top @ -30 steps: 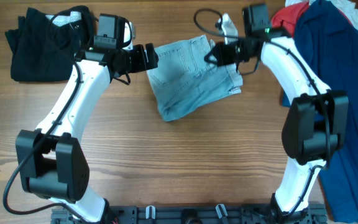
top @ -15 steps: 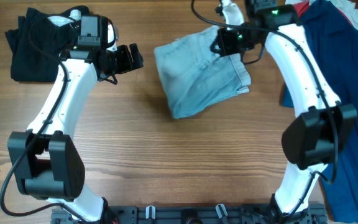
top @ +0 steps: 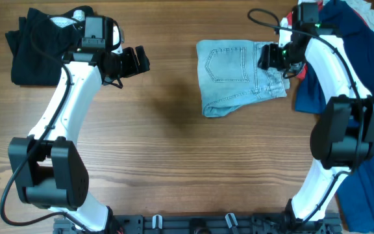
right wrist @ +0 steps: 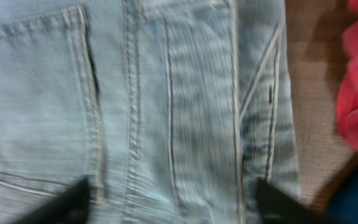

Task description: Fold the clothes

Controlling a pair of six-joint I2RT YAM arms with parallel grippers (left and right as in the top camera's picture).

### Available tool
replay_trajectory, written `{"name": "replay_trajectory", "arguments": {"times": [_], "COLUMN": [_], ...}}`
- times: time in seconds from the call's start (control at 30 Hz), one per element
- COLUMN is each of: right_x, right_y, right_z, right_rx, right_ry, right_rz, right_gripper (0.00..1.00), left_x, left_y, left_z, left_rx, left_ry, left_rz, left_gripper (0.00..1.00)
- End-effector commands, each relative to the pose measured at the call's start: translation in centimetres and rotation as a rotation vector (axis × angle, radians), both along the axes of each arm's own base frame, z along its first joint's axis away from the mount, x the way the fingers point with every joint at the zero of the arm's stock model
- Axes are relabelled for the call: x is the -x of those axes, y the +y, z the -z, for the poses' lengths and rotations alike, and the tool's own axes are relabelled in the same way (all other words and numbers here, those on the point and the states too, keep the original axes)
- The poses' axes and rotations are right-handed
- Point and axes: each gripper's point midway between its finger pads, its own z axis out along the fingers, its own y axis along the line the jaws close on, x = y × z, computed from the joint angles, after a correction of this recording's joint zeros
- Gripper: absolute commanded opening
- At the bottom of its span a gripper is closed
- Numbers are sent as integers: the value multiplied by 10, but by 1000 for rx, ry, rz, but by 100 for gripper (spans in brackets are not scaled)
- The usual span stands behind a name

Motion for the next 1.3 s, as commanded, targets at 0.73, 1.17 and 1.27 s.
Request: {"name": "replay_trajectory", "arguments": {"times": [0.73, 1.17, 1.27], "right_x": [-29, -2, -22], "right_y": [12, 249, 233], "right_z": [80, 37, 5], "right_rx": [-126, -362, -368], "right_ry": [14, -38, -92], "right_rz": [-52, -365, -329], "right_gripper": [79, 89, 90], "left_x": [-6, 1, 3], "left_y": [10, 19, 17], "left_z": [-15, -10, -10], "left_rx": [-49, -50, -43], "left_ry": [-48, -9, 0], "left_rz": [-14, -36, -31], "left_gripper": [100, 100, 100]}}
